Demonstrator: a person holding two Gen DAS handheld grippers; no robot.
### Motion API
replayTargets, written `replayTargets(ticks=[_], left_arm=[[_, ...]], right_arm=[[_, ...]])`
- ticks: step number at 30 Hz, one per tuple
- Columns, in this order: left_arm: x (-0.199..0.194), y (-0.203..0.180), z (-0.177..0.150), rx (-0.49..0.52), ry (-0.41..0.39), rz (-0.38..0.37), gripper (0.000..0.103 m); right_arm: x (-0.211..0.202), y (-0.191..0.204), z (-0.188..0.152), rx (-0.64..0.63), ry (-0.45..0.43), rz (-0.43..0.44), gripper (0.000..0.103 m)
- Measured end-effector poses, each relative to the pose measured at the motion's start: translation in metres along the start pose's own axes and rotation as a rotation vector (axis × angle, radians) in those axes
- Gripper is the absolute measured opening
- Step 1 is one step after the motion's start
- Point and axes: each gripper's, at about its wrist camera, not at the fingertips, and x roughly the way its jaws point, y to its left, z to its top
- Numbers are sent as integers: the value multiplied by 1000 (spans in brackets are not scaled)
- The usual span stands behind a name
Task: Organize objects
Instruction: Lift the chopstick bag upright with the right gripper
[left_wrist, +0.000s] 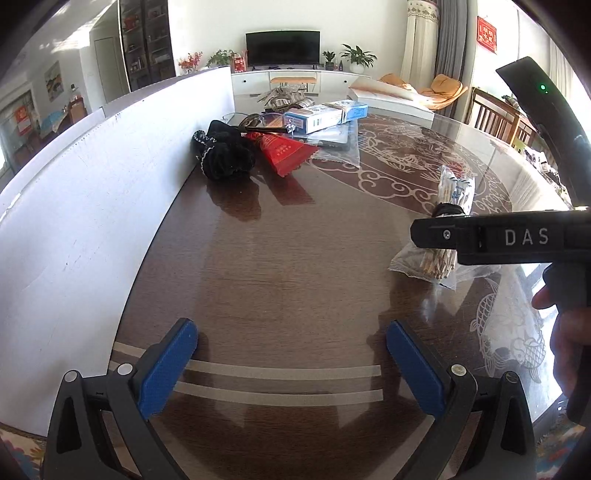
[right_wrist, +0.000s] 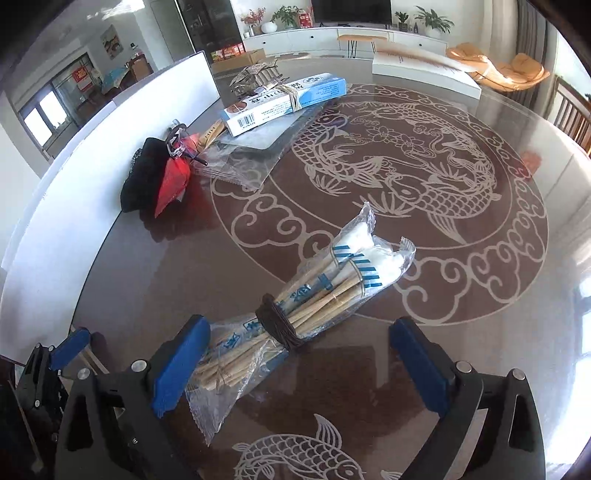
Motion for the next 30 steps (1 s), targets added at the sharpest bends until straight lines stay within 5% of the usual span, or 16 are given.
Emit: replayTargets(ticks=[3,8,10,22,30], left_arm=[[0,0,0,0,0,0,103],[0,0,0,0,0,0,103],[0,0,0,-1,-2,1,103],[-1,0,-1,-4,-12,4,103],[-1,-1,-1,-13,-22,12,103]], right_arm=[[6,12,-2,-99,-16,-65,98],[-8,5,-6,-121,-81,-74,40],[-11,-4,-7,-114,-85,-82,32],[-32,-85,-35,-101,-172,-123,33],[-33,-98,-38,-62,-178,-69,64]])
